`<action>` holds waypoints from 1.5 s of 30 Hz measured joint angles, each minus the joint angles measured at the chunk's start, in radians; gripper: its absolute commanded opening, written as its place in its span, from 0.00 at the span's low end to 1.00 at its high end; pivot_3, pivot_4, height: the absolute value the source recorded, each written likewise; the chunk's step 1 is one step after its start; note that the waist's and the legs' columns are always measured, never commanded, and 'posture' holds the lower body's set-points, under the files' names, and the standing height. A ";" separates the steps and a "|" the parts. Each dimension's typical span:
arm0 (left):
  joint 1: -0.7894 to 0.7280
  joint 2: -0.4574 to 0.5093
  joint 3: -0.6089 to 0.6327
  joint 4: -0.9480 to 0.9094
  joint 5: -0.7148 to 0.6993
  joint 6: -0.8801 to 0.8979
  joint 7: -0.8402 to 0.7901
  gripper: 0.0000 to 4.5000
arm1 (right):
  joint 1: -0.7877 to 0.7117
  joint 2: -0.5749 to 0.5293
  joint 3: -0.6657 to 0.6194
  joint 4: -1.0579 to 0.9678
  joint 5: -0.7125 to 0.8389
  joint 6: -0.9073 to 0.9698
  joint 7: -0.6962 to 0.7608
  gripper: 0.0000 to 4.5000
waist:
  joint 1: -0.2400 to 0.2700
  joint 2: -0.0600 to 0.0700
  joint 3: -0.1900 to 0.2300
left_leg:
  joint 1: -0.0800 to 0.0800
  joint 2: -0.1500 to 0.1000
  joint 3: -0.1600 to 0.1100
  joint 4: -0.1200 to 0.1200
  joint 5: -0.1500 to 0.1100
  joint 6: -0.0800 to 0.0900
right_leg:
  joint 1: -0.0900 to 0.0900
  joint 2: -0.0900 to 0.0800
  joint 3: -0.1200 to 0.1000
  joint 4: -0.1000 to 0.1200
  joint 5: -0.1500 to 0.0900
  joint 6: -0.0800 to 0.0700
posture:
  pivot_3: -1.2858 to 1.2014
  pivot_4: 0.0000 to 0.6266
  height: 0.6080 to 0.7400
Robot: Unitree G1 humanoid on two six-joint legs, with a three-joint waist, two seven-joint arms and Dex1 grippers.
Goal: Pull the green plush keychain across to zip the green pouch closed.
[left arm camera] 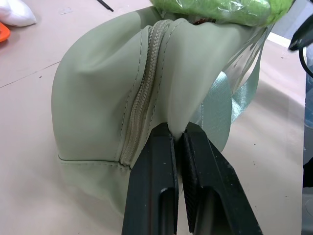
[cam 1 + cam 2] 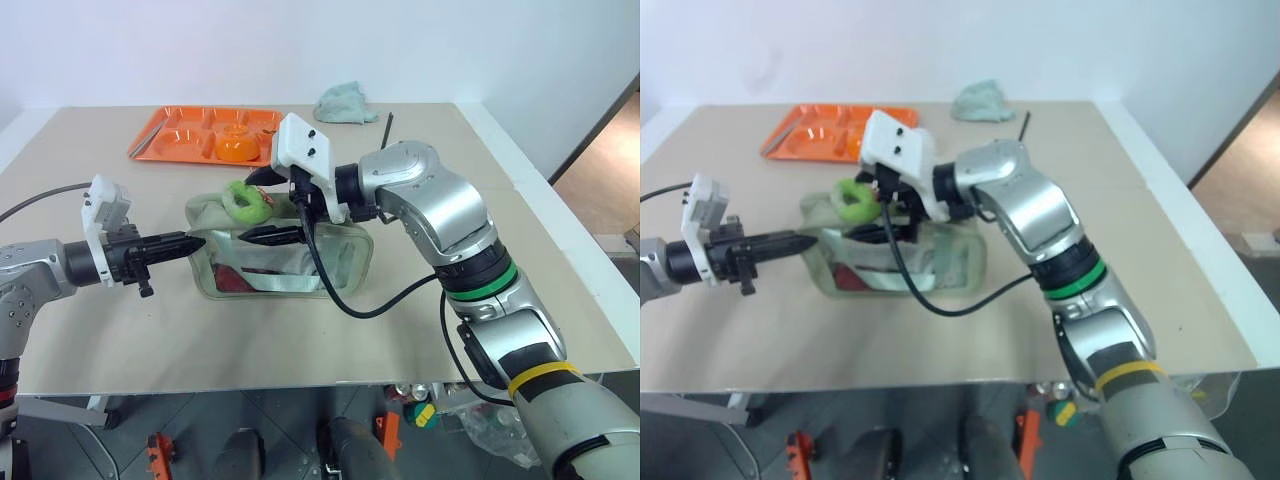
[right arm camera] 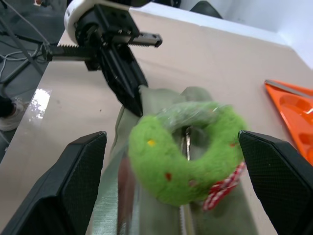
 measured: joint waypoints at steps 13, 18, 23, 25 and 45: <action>0.001 -0.002 0.001 0.000 -0.002 0.000 0.012 0.00 | 0.000 0.002 -0.010 0.018 -0.003 -0.005 0.017 0.35 | 0.000 0.000 0.000 | 0.000 0.000 0.000 0.000 0.000 0.000 | 0.000 0.000 0.000 0.000 0.000 0.000 | 0.52 0.24 1.00; 0.001 -0.003 0.001 0.000 -0.003 0.000 0.015 0.00 | 0.001 0.002 -0.010 0.017 -0.004 -0.017 0.031 0.01 | 0.000 0.000 0.000 | 0.000 0.000 0.000 0.000 0.000 0.000 | 0.000 0.000 0.000 0.000 0.000 0.000 | 0.52 0.24 1.00; 0.001 -0.003 0.001 0.000 -0.003 0.000 0.018 0.00 | 0.001 0.000 -0.010 0.017 -0.004 -0.023 0.043 0.01 | 0.000 0.000 0.000 | 0.000 0.000 0.000 0.000 0.000 0.000 | 0.000 0.000 0.000 0.000 0.000 0.000 | 0.52 0.24 1.00; 0.001 -0.003 0.001 0.000 -0.004 0.000 0.018 0.00 | 0.001 -0.001 -0.010 0.017 -0.004 -0.024 0.045 0.01 | 0.000 0.000 0.000 | 0.000 0.000 0.000 0.000 0.000 0.000 | 0.000 0.000 0.000 0.000 0.000 0.000 | 0.52 0.24 1.00; -0.004 -0.016 0.000 0.000 -0.003 -0.001 0.018 0.00 | -0.002 -0.321 -0.065 0.088 -0.097 -0.265 0.192 0.01 | 0.001 0.000 0.000 | 0.000 -0.002 0.001 0.000 0.000 0.000 | 0.000 -0.001 0.000 -0.001 0.000 0.000 | 0.52 0.24 1.00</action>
